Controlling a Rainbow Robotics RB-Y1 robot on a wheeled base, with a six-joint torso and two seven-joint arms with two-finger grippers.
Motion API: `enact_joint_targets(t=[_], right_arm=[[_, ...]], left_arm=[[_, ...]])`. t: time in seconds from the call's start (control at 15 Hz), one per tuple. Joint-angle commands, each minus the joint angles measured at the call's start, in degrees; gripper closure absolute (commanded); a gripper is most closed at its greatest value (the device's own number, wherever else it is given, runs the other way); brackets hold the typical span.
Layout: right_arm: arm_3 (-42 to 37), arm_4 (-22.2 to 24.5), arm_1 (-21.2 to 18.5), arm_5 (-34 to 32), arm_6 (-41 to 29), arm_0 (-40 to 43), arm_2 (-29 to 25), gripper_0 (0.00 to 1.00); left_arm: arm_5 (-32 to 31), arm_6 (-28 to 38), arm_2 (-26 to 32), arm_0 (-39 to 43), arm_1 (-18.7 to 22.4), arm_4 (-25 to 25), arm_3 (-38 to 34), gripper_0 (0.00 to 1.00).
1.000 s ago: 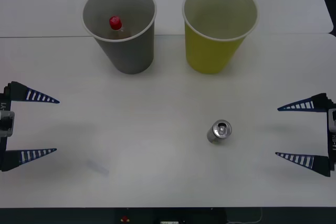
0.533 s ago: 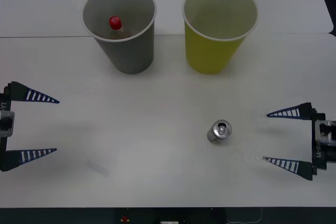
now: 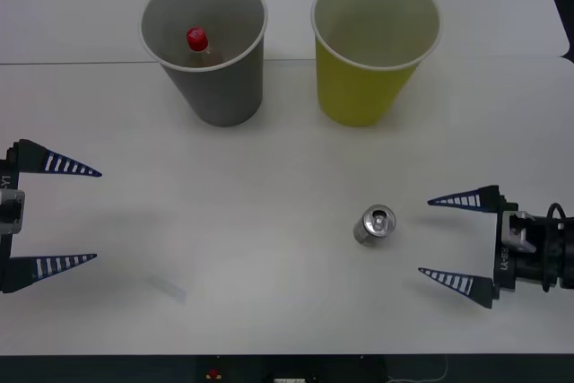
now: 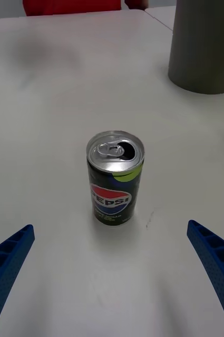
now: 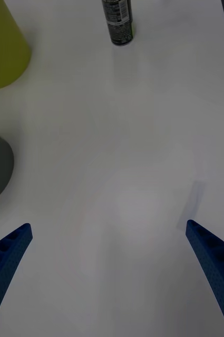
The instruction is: Put the can into the green bin and the plastic bottle into the gray bin
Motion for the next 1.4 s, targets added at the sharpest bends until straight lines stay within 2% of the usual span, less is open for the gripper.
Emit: enact_joint_targets(t=[0.07,0.8,1.2,1.27,1.33,1.4], right_arm=[[2.9,0.1,3.0,0.0,0.5,-1.8,1.4,0.00],[14.2,1.1,15.1,-1.9,1.3,-7.9,3.0,0.00],[15.4,1.6,17.3,-1.7,1.5,-8.6,3.0,0.01],[15.4,1.6,17.3,-1.7,1.5,-8.6,2.9,0.64],[15.4,1.6,17.3,-1.8,1.5,-8.6,2.9,0.99],[15.4,1.6,17.3,-1.8,1.5,-8.6,3.0,1.00]], left_arm=[[0.0,0.0,0.0,0.0,0.0,0.0,0.0,0.00],[0.0,0.0,0.0,0.0,0.0,0.0,0.0,0.00],[0.0,0.0,0.0,0.0,0.0,0.0,0.0,0.00],[0.0,0.0,0.0,0.0,0.0,0.0,0.0,0.00],[0.0,0.0,0.0,0.0,0.0,0.0,0.0,0.00],[0.0,0.0,0.0,0.0,0.0,0.0,0.0,0.00]])
